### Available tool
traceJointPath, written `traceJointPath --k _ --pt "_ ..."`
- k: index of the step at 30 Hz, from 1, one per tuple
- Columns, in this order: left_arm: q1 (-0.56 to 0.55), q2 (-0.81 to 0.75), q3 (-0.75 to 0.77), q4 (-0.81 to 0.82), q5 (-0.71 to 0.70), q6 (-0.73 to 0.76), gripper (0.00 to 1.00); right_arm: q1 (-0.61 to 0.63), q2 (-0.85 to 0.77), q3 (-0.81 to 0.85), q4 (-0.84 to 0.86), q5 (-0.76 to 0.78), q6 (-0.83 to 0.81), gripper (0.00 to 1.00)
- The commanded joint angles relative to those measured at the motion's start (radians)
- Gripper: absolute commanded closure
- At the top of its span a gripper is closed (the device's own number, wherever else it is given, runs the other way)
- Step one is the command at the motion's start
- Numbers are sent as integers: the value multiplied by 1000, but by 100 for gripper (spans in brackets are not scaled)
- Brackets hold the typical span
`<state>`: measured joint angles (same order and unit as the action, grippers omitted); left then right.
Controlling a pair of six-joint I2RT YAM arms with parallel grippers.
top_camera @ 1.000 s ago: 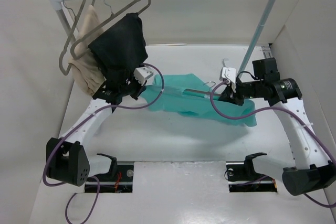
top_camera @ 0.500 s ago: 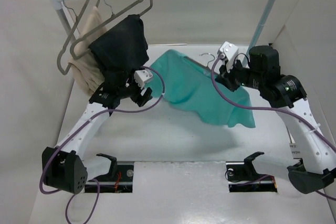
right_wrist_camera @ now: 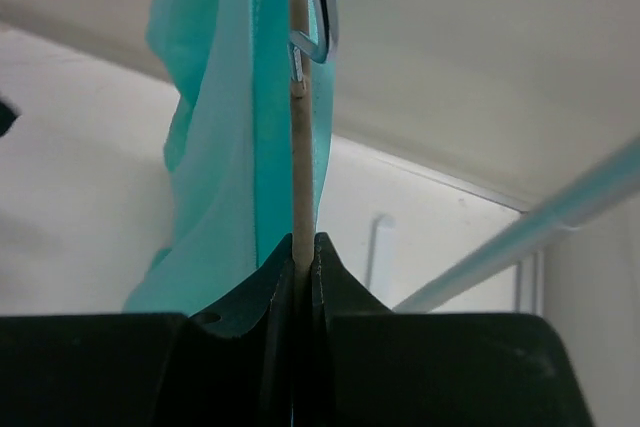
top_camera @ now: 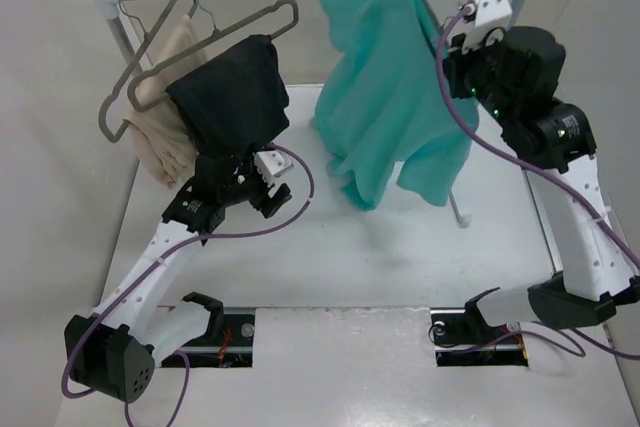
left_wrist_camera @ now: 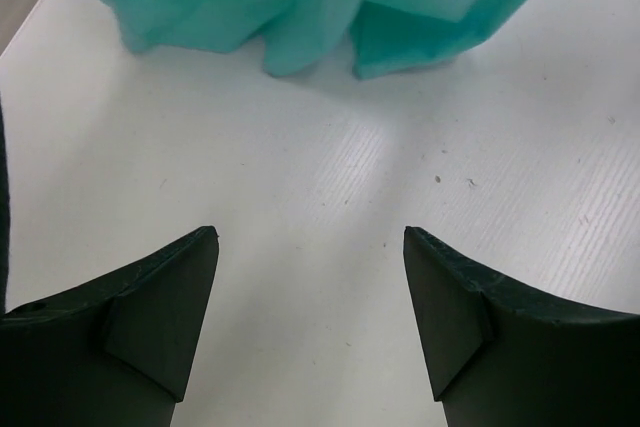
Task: Place the t-shirt on the hanger
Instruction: Hang the hanger with tshirt onto the clothesline
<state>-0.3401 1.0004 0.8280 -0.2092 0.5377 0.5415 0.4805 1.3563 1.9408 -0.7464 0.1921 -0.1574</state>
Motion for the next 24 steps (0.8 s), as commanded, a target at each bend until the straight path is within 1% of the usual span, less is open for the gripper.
traceJointPath --k 1,4,7,11,15,18,20,21,24 --pt "-7 -42 -33 37 -5 -24 28 -115 23 156 79 7 -25 100" --pt "-7 -42 -33 56 -5 -35 28 -219 61 240 27 -54 -48 100" --pt "-7 -42 -43 74 -5 -46 28 -288 72 241 36 -114 -68 100" --pt "-7 -42 -52 74 -5 -55 28 -330 72 230 58 -157 -77 100" --pt "-7 -42 -61 85 -5 -64 28 -370 131 253 70 -195 -77 100" --pt "-7 -42 -61 96 -5 -64 28 -398 170 253 38 -221 -77 100" --pt "-7 -42 -61 96 -5 -64 28 -398 170 210 60 -221 -77 100" --pt "-7 -42 -61 105 -5 -64 28 -407 170 157 76 -212 -65 100" --pt "-7 -42 -70 105 -5 -64 28 -407 158 104 116 -201 -56 100"
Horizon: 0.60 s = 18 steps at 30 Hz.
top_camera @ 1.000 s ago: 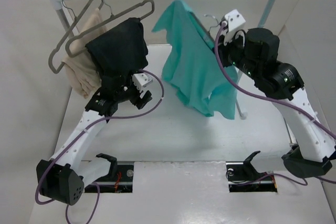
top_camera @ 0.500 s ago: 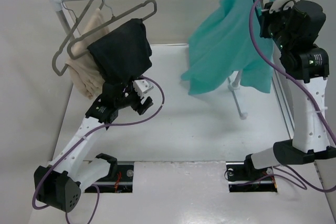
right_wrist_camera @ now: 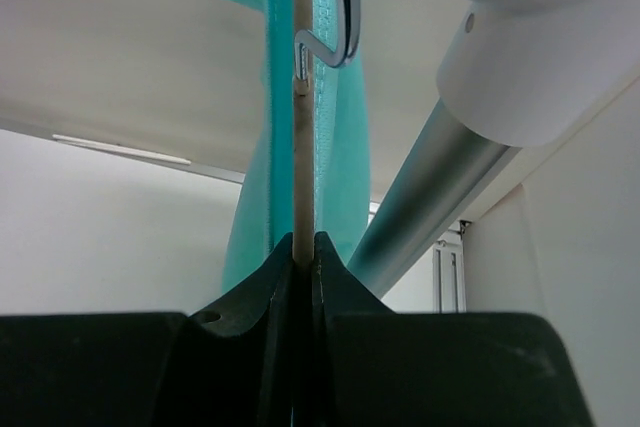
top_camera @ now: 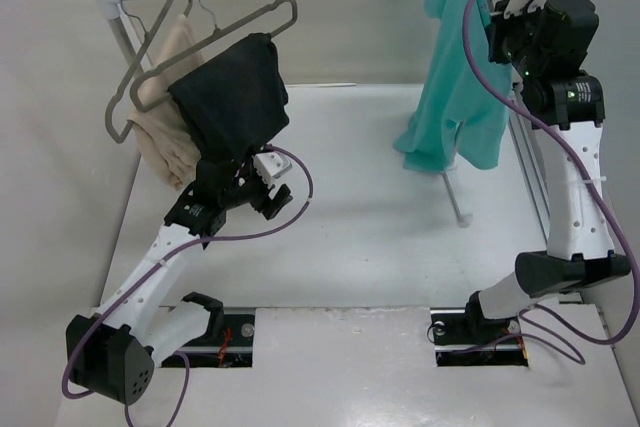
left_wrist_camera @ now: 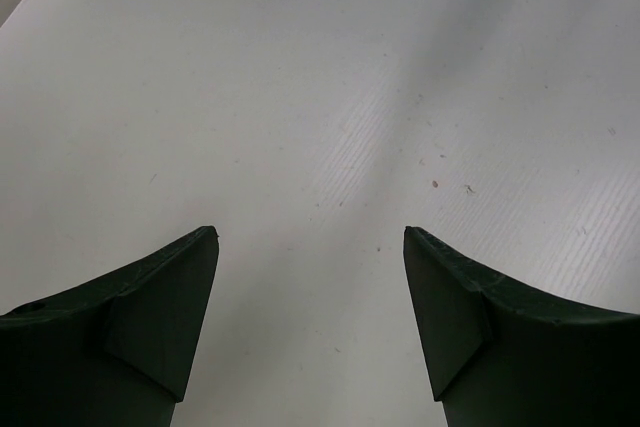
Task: Place the t-shirt on the hanger
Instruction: Hang the hanger with tshirt onto the clothesline
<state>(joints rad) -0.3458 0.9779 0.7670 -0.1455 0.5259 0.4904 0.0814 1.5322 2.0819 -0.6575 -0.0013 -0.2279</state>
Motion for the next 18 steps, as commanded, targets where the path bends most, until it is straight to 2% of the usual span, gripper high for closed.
traceJointPath --k 1,4,7,8,9,12,15,18 --pt "-1 -19 -9 41 6 -22 28 -8 -18 -37 27 -8 15 100" --pt "-1 -19 -9 50 6 -23 28 -8 -18 -51 18 -8 15 100" --pt "-1 -19 -9 50 6 -23 28 -8 -62 -89 18 -43 0 49" --pt "-1 -19 -9 50 6 -23 28 -8 -76 -112 18 -43 -26 28" --pt "-1 -19 -9 50 6 -23 28 -8 -92 -124 18 -55 -40 18" --pt "-1 -19 -18 50 6 -32 28 12 -180 -175 -10 -17 -97 10" --pt "-1 -9 -18 41 16 -32 28 98 -300 -229 -30 162 -148 1" --pt "-1 2 -18 41 25 -32 28 203 -415 -259 -42 294 -189 1"
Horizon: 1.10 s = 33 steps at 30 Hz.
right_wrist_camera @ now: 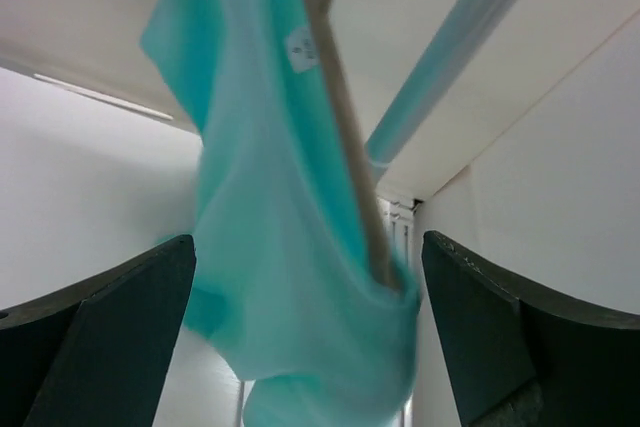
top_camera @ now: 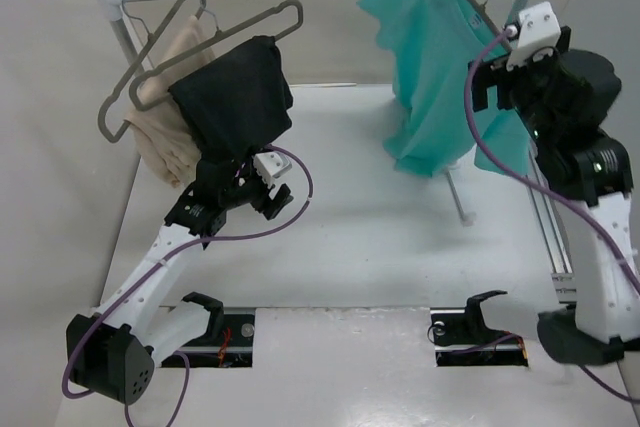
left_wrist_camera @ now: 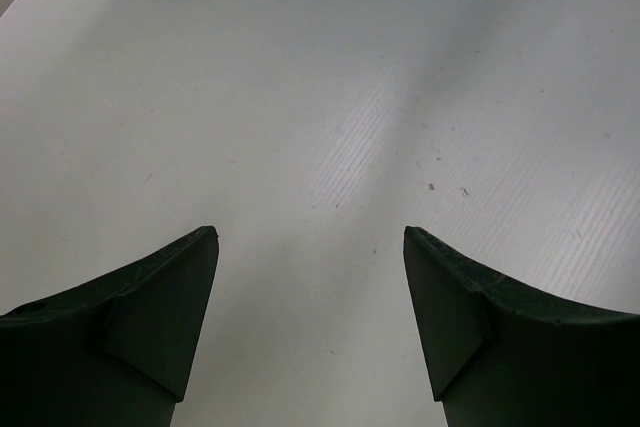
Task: Place the t-shirt on the hanger
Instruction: Hang the hanger with tshirt onto the clothesline
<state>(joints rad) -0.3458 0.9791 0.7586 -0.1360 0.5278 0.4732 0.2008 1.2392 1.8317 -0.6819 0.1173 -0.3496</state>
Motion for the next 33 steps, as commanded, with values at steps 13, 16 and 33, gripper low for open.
traceJointPath --k 13,16,33 --pt "-1 35 8 32 32 -15 28 328 -259 -280 125 -88 -258 1" --pt "-1 35 -13 32 23 -15 28 338 -175 -441 165 -213 -243 1" --pt "-1 -3 -137 78 -44 -15 28 281 140 -933 384 -326 -89 1"
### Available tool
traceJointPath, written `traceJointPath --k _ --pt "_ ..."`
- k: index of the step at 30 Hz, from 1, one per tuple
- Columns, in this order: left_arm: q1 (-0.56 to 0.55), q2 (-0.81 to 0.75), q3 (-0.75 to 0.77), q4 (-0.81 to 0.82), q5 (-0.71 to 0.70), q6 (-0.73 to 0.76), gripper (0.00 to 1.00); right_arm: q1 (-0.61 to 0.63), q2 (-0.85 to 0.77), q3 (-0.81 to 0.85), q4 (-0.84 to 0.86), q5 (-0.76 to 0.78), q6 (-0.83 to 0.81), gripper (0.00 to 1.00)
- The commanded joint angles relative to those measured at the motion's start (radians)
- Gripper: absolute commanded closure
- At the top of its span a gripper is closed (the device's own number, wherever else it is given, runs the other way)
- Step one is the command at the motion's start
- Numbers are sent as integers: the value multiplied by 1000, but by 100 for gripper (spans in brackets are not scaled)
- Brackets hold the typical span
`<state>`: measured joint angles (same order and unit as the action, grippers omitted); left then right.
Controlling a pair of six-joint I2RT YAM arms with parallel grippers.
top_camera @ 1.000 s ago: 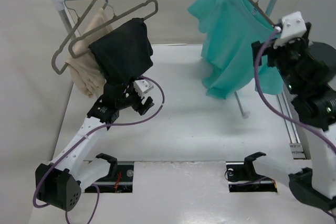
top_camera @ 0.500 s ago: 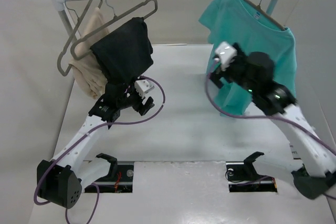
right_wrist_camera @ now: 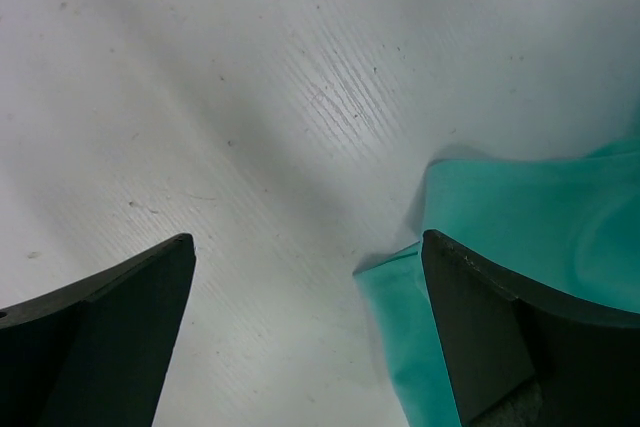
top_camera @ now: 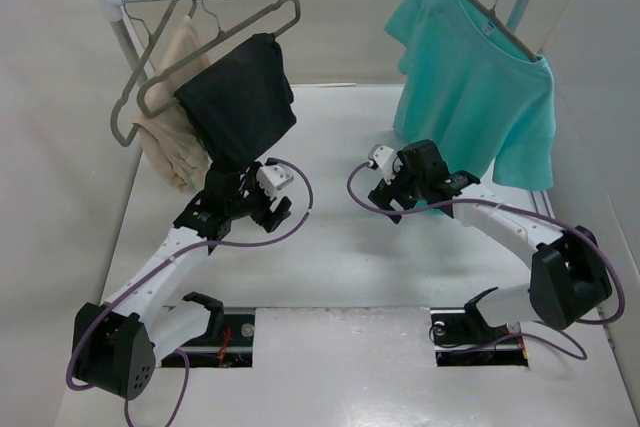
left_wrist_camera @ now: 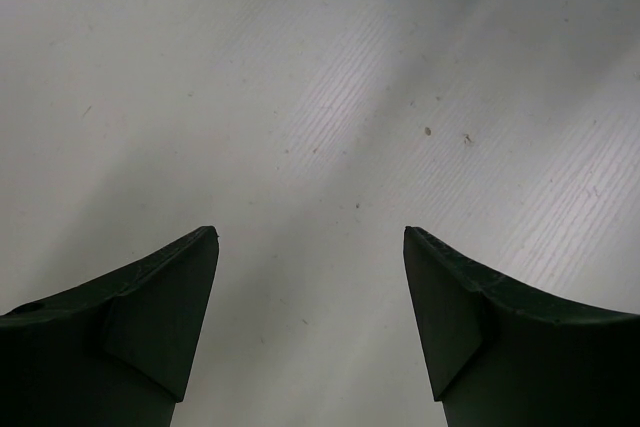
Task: Place the t-shirt on the hanger
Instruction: Hang the hanger with tshirt onto the clothesline
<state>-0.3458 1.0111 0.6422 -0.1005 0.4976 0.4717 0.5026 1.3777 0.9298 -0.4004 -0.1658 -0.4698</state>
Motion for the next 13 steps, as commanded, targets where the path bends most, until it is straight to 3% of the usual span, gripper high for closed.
traceJointPath --k 1,13 --pt "-1 -35 -21 42 -24 -24 28 -21 -9 -42 112 -43 31 1" --pt "-1 -35 -41 61 -34 -44 28 -68 -57 -59 101 -20 28 1"
